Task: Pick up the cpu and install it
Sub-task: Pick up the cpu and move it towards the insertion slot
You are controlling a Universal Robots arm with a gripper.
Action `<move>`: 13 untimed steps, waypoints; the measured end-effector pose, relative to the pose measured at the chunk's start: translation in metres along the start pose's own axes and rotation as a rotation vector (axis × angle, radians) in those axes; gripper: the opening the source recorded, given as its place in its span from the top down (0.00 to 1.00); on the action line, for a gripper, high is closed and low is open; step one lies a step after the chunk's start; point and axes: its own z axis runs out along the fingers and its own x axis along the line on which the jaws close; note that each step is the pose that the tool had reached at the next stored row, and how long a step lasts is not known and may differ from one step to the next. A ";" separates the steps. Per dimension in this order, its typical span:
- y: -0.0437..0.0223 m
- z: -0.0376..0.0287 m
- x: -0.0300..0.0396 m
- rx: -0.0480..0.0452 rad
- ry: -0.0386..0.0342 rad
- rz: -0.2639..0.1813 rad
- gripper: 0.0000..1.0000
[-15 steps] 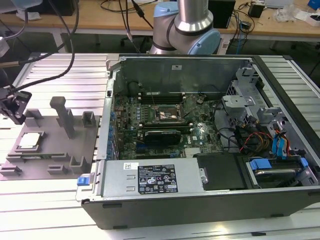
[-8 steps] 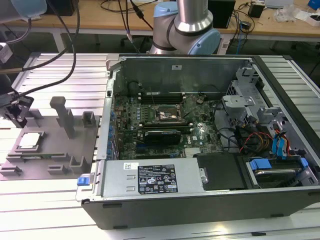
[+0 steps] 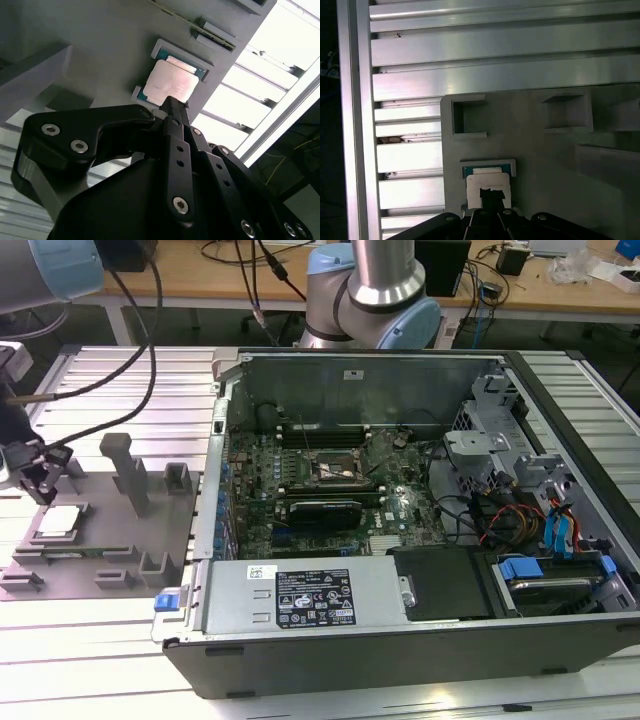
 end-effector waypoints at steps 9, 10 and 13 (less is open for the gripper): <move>-0.0018 0.0207 0.0005 0.0011 0.0040 -0.058 0.89; -0.0022 0.0221 0.0011 0.0010 0.0039 -0.061 0.89; -0.0031 0.0247 0.0024 0.0010 0.0041 -0.067 0.89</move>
